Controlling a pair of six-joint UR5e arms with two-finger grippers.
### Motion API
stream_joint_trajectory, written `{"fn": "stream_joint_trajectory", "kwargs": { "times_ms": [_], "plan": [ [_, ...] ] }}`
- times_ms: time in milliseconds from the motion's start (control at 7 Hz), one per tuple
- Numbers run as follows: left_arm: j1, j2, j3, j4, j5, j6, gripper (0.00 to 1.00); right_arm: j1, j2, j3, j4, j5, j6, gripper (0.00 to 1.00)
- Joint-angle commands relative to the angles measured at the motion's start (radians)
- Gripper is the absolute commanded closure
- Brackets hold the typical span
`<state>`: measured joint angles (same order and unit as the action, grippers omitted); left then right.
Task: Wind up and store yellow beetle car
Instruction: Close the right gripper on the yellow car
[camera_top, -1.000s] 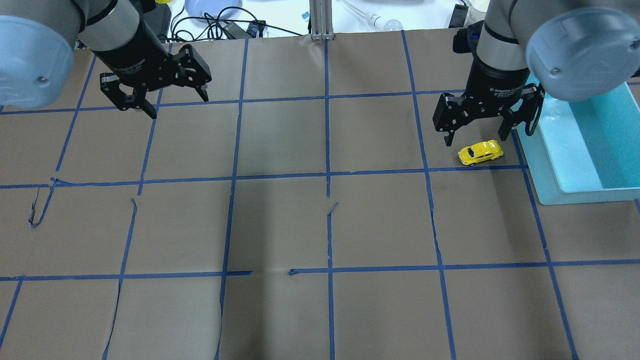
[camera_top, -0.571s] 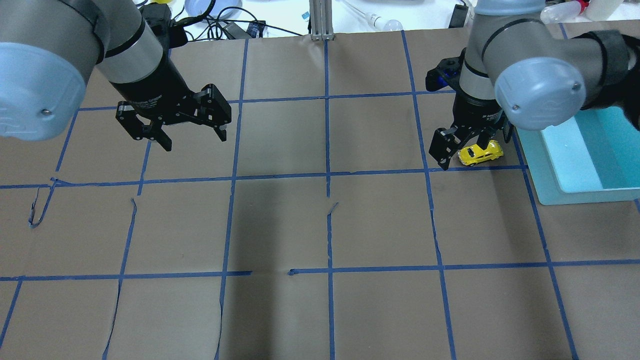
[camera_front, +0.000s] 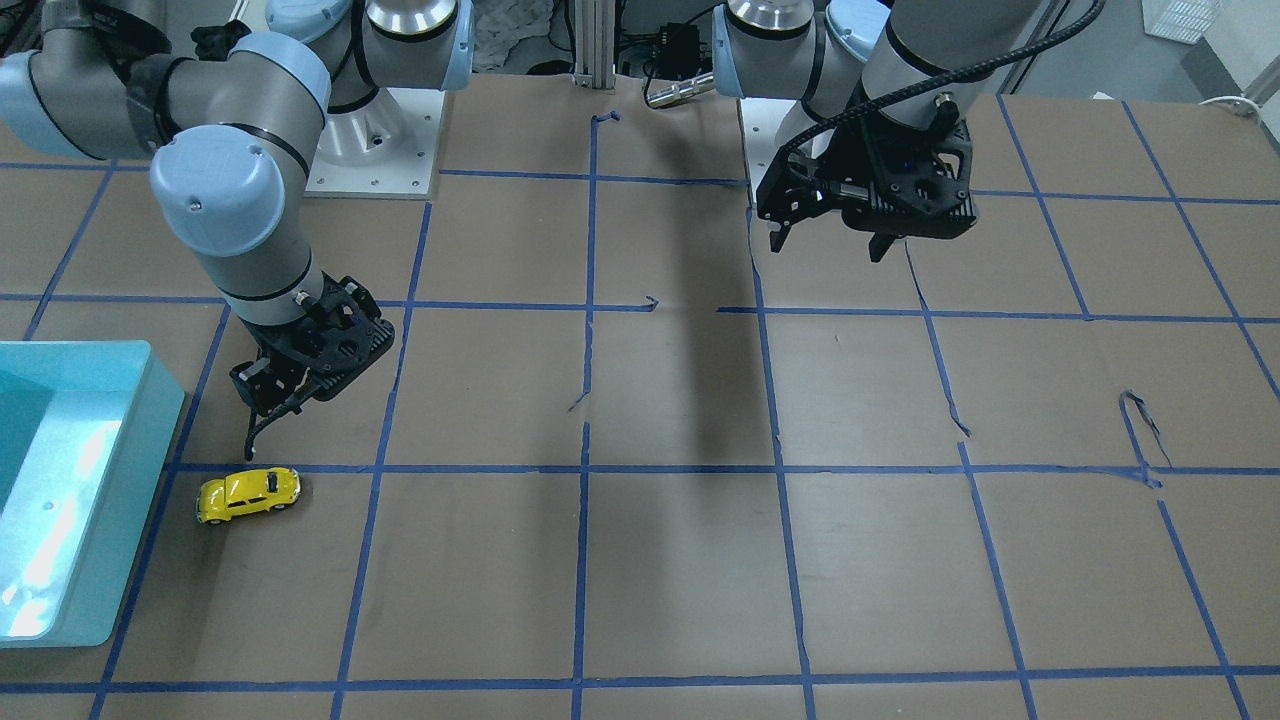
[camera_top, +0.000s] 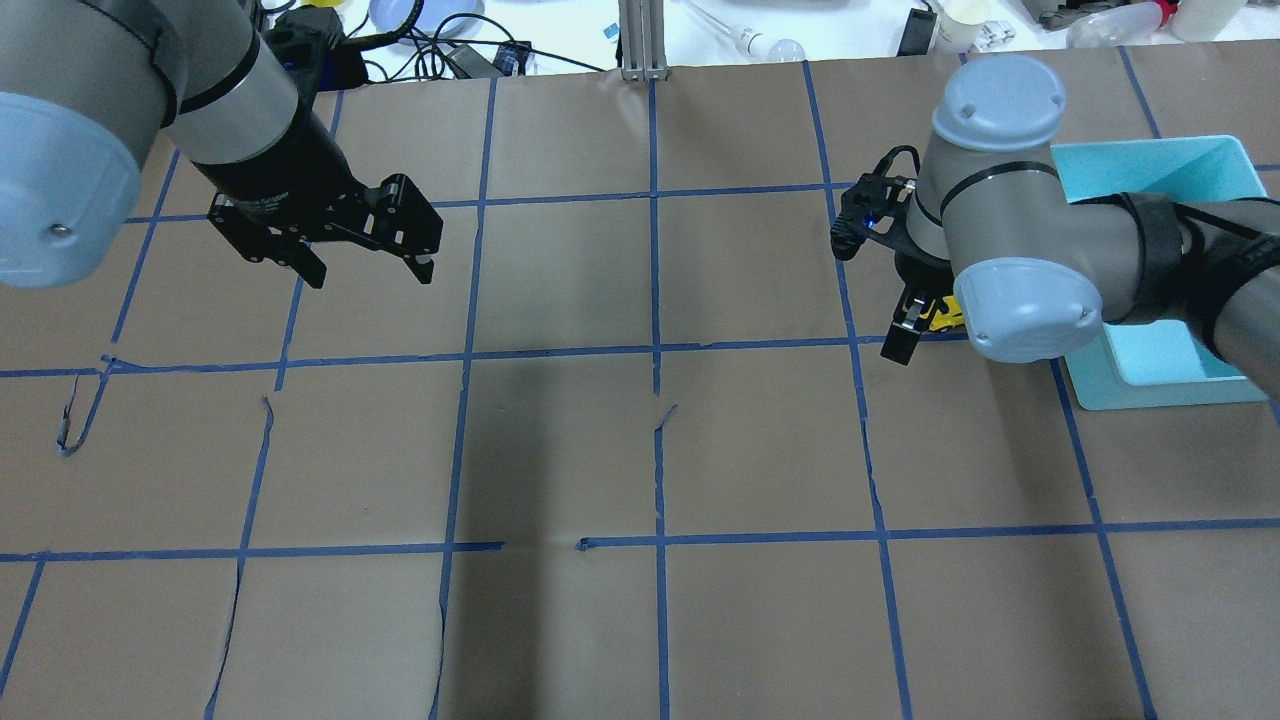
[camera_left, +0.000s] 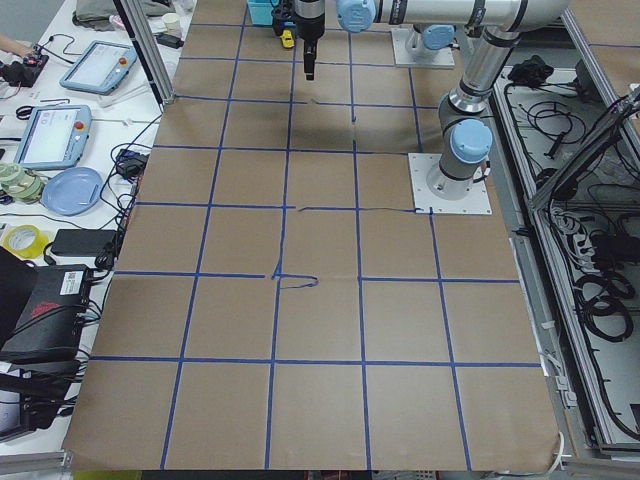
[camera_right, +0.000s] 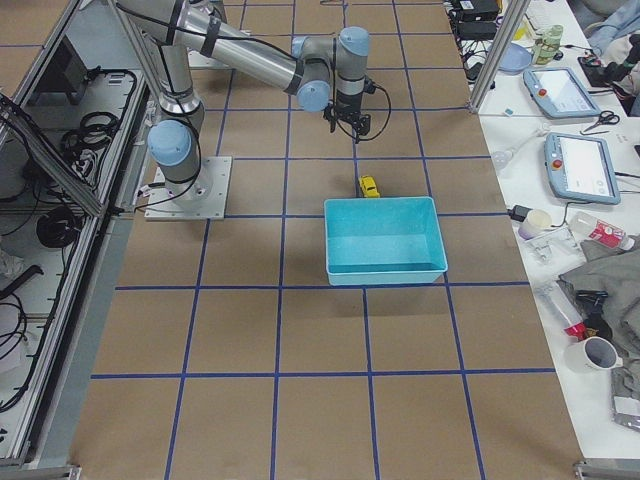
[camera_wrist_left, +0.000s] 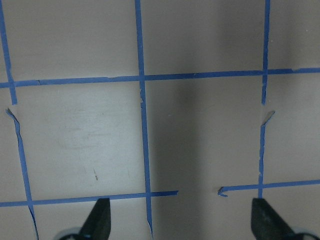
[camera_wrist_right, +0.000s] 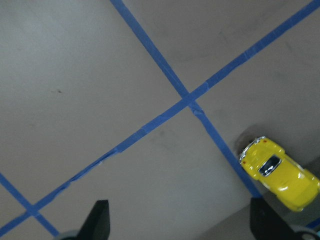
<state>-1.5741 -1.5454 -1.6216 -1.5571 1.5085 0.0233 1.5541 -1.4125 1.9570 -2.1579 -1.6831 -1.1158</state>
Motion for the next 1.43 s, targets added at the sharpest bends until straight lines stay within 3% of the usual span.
{"fn": "stream_joint_trajectory", "kwargs": {
  "times_ms": [0, 286, 429, 571, 714, 1000, 1286],
  "plan": [
    [0.048, -0.009, -0.003, 0.017, -0.001, 0.024, 0.0, -0.011, 0.015, 0.075, -0.187, -0.001, -0.308, 0.01],
    [0.052, 0.002, -0.004, 0.014, 0.004, 0.038, 0.0, -0.072, 0.072, 0.068, -0.235, 0.014, -0.547, 0.05],
    [0.052, 0.002, -0.003, 0.015, 0.044, 0.038, 0.0, -0.109, 0.099, 0.056, -0.235, 0.073, -0.691, 0.05],
    [0.046, 0.005, -0.003, 0.005, 0.112, 0.038, 0.0, -0.129, 0.127, 0.034, -0.234, 0.085, -0.811, 0.05],
    [0.039, 0.004, -0.004, 0.005, 0.108, 0.037, 0.0, -0.135, 0.154, 0.022, -0.234, 0.077, -0.887, 0.05],
    [0.039, -0.001, -0.006, 0.006, 0.107, 0.037, 0.0, -0.143, 0.197, 0.005, -0.24, 0.042, -0.959, 0.06],
    [0.039, -0.001, -0.007, 0.006, 0.107, 0.038, 0.0, -0.184, 0.217, 0.0, -0.24, 0.043, -0.958, 0.17]
  ]
}}
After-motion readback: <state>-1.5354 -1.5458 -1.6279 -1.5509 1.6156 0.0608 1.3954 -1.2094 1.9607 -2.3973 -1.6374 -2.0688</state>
